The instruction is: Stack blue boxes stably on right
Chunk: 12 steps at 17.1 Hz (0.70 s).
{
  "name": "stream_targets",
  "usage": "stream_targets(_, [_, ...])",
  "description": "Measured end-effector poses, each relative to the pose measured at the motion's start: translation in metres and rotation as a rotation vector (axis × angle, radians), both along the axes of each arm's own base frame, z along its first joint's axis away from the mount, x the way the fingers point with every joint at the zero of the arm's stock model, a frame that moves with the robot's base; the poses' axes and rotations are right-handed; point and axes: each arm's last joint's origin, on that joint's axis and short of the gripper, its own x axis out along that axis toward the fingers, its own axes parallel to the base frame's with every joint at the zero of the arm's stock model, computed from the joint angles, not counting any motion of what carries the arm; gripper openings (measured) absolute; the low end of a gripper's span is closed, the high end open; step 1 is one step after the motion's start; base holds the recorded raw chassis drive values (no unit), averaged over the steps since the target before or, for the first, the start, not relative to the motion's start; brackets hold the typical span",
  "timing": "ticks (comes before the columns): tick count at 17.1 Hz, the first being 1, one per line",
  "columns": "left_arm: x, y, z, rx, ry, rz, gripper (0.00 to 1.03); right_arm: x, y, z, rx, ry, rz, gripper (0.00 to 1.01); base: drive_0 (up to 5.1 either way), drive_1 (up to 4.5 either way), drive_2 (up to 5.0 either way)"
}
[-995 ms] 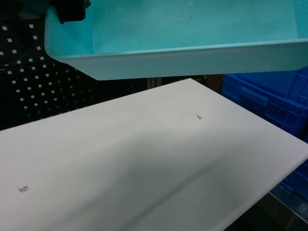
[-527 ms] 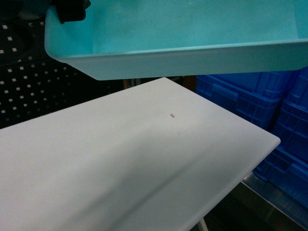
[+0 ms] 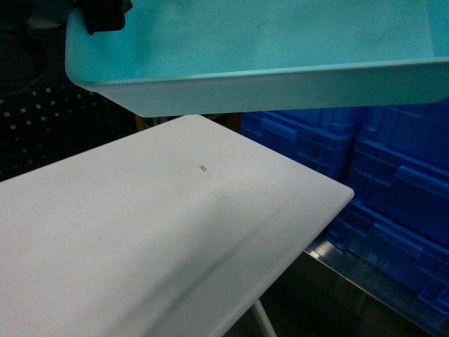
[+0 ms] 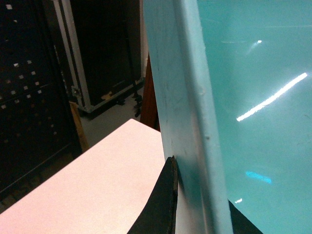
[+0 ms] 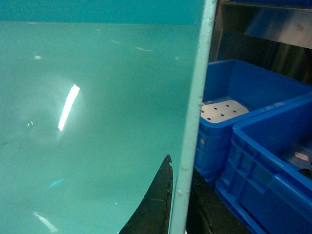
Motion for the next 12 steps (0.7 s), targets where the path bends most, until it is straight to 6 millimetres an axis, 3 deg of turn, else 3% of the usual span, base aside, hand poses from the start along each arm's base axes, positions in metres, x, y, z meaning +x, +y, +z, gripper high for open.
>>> stream_targets(12, [-0.0003, 0.0002, 0.0005, 0.004, -0.002, 0.001, 0.06, -0.0003, 0.0000, -0.0010, 0.004, 0.003, 0.002, 0.07, 1.4, -6.32, -0.1])
